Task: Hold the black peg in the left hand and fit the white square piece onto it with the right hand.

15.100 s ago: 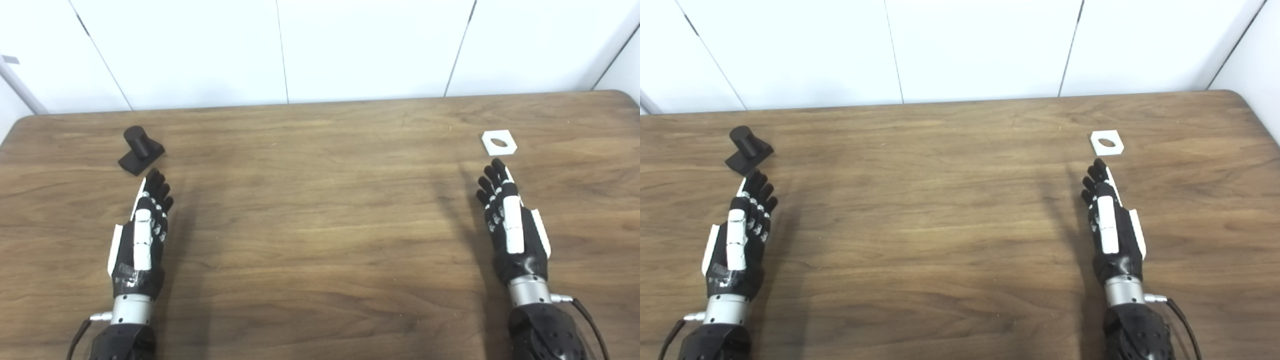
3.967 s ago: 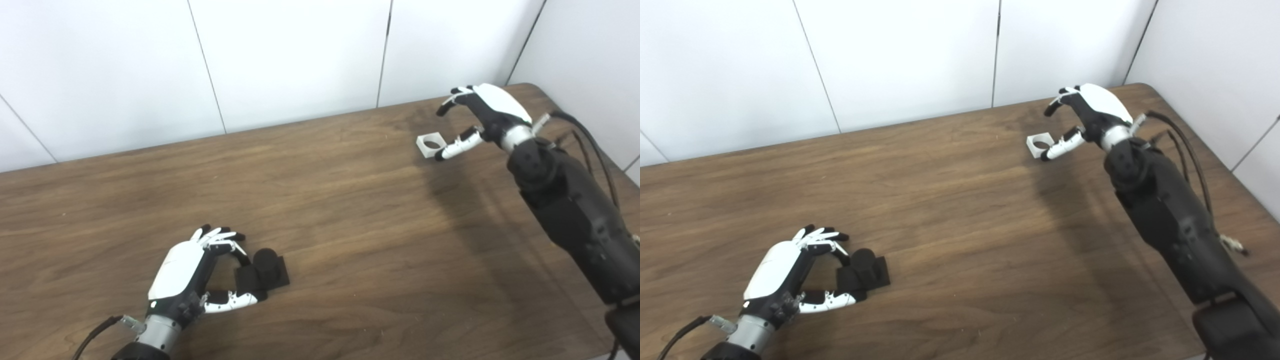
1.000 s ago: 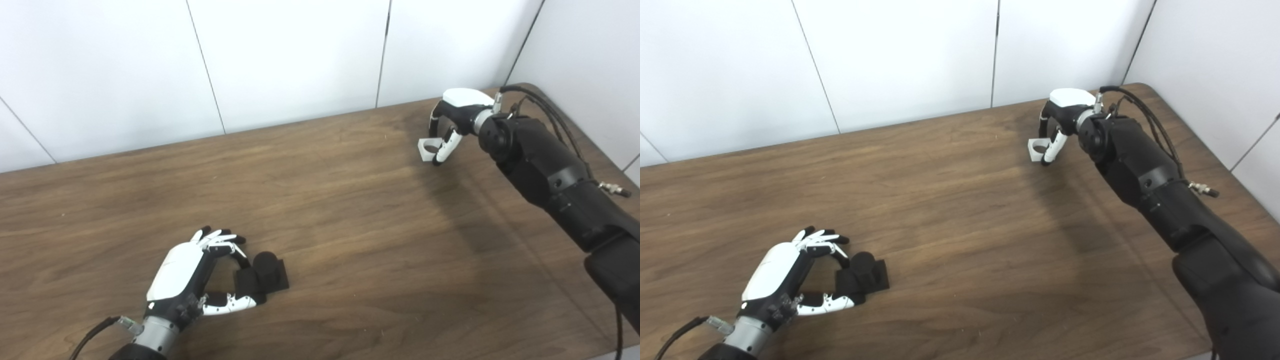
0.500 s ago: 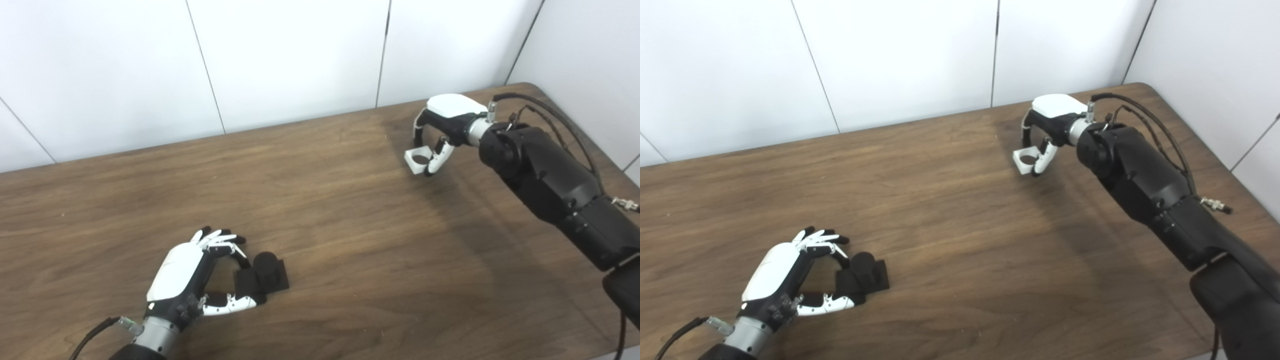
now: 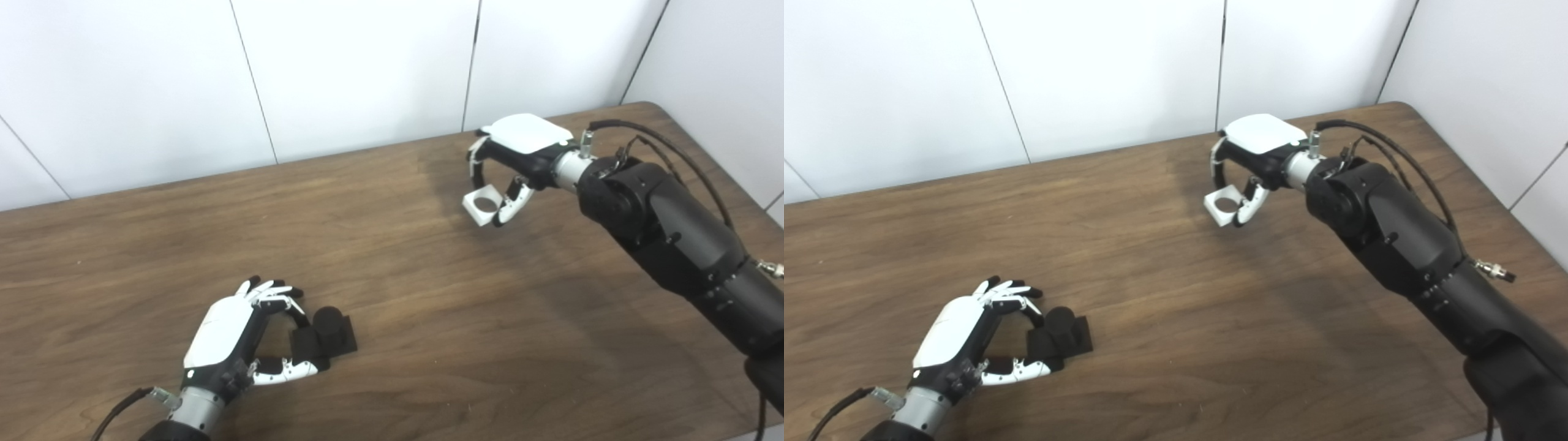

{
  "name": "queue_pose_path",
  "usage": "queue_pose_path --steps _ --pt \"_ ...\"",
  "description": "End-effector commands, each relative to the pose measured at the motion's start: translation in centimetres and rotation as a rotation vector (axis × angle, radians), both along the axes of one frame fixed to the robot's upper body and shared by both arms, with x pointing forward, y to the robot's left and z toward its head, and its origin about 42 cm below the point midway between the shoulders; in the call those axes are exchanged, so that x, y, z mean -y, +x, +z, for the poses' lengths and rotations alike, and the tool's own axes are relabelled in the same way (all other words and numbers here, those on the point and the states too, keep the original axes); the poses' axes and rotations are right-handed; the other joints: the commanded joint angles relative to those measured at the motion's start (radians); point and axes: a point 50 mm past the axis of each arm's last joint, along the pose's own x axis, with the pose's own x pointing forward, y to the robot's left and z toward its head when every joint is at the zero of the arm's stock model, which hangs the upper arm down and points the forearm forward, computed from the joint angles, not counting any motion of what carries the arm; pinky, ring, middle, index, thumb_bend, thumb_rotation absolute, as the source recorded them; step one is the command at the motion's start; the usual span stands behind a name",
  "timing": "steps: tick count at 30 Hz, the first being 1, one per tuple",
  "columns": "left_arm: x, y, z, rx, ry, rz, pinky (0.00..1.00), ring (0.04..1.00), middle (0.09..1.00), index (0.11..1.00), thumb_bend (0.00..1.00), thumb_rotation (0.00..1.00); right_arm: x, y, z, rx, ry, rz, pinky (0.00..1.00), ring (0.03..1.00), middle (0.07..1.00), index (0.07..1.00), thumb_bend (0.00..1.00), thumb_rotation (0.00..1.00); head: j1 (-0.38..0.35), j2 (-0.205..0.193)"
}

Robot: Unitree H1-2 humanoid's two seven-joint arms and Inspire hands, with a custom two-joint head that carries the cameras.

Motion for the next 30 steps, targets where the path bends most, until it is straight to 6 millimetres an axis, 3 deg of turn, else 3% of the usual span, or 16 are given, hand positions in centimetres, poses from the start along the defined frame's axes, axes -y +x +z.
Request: queue_pose_path --steps 1,18,30 --pt "0.6 -0.9 -1.4 -0.088 0.035 -0.02 1.0 0.887 0.784 0.485 0.52 0.05 -1.0 -0.3 2.5 0.08 -0.002 0.048 0.98 0.95 0.808 0.485 0.52 0.13 0.008 0.002" --pt "2.2 -1.0 -1.6 -0.109 0.035 -0.011 1.0 0.892 0.795 0.486 0.52 0.05 -8.1 -4.6 4.8 0.097 0.034 0.333 0.97 0.937 0.805 0.484 0.52 0.13 0.127 0.017" --pt "3.1 -0.9 -1.7 -0.11 0.041 -0.008 1.0 0.895 0.798 0.487 0.52 0.06 -12.6 -6.4 4.8 0.08 0.066 0.465 0.98 0.938 0.808 0.485 0.52 0.14 0.162 0.026"
